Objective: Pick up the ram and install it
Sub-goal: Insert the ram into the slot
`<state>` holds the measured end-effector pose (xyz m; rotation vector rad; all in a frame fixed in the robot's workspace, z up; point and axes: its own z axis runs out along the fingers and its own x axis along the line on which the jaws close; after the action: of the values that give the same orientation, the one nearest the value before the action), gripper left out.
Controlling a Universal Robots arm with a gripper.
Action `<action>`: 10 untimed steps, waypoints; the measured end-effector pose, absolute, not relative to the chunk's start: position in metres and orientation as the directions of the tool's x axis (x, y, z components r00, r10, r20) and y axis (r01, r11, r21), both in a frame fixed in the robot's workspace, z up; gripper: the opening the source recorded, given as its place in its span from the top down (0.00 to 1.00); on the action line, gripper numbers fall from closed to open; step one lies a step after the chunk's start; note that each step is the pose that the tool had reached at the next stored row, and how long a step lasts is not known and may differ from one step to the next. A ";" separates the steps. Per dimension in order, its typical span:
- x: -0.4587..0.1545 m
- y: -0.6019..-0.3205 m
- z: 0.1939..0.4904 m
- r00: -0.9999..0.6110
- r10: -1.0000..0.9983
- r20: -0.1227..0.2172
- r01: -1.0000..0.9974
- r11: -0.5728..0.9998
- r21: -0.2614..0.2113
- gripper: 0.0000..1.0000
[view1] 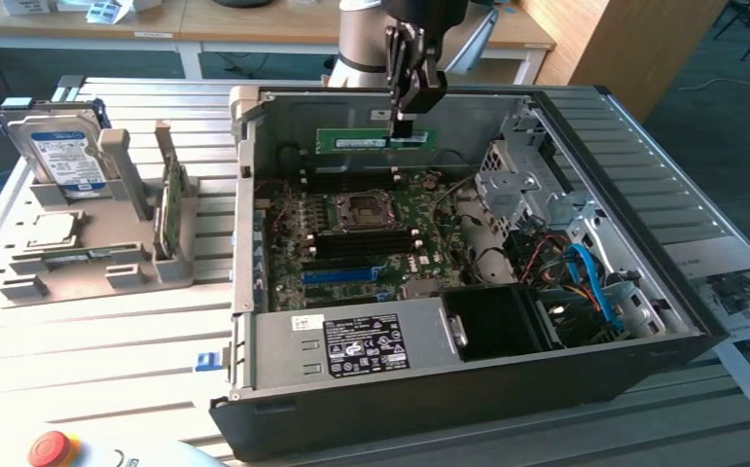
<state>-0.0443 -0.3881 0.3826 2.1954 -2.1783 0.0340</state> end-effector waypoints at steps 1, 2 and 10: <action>-0.044 -0.388 0.382 0.008 -0.999 0.049 -1.000 -0.007 0.019 0.88; -0.044 -0.388 0.382 0.008 -0.999 0.049 -1.000 -0.007 0.019 0.88; -0.044 -0.388 0.380 0.005 -0.999 0.044 -1.000 -0.004 0.018 0.88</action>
<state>-0.0443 -0.3881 0.3798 2.1958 -2.1853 0.0291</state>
